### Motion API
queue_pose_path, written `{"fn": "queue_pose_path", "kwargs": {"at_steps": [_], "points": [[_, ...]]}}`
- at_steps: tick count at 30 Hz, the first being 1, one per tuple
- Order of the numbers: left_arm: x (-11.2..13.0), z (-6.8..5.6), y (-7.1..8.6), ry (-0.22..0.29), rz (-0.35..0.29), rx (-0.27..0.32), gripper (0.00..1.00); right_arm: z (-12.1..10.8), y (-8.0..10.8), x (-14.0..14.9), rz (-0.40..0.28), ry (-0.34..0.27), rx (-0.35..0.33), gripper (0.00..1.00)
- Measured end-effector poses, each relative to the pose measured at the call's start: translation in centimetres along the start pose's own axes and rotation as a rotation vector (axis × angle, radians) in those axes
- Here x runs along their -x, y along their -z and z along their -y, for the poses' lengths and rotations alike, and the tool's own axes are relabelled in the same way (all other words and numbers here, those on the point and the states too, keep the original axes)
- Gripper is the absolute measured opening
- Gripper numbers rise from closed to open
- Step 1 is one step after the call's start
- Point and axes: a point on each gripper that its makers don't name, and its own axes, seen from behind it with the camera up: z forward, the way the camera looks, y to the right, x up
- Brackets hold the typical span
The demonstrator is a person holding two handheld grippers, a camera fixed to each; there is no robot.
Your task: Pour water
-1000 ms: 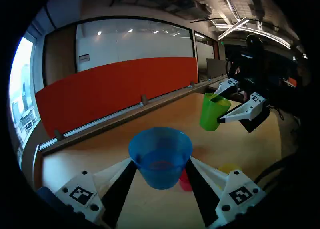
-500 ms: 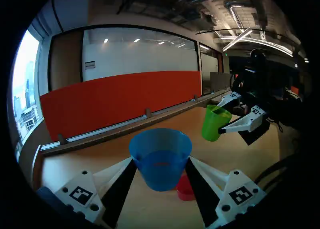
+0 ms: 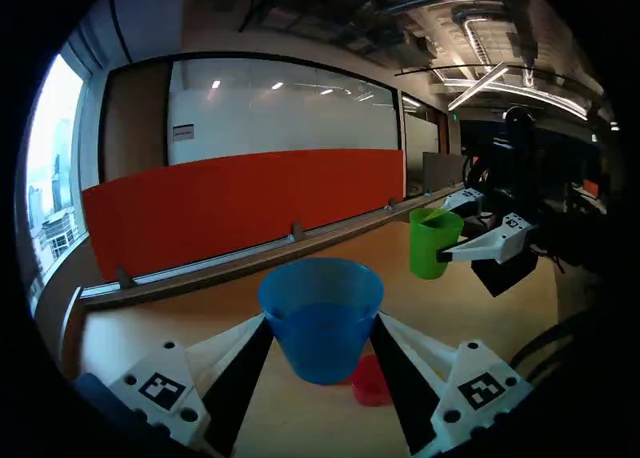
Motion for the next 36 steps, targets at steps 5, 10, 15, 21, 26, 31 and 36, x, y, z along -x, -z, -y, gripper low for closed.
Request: {"fn": "queue_pose_path", "kwargs": {"at_steps": [5,10,15,21,26,31,36], "points": [[-0.3,-0.1,0.1,0.013,-0.011,0.004,0.80,0.0,-0.1,-0.5,-0.026,-0.007,0.001,0.88],[-0.4,0.0,0.2,0.013,-0.019,0.002,0.81,-0.1,-0.2,-0.7,-0.047,-0.023,0.007,0.88],[-0.5,0.0,0.3,0.008,-0.023,0.001,0.81,-0.2,-0.4,-1.3,-0.068,-0.039,0.011,0.88],[-0.7,-0.2,0.3,0.010,-0.032,0.004,0.80,-0.2,-0.5,-1.7,-0.084,-0.039,0.017,0.88],[-0.6,-0.2,0.2,0.016,-0.034,0.006,0.81,-0.3,-0.6,-1.6,-0.081,-0.034,0.028,0.88],[-0.5,-0.1,0.2,0.014,-0.032,0.004,0.81,-0.2,-0.8,-1.7,-0.088,-0.039,0.026,0.88],[-0.6,-0.2,0.3,0.012,-0.037,0.005,0.81,-0.1,-0.9,-2.0,-0.095,-0.045,0.024,0.88]]}}
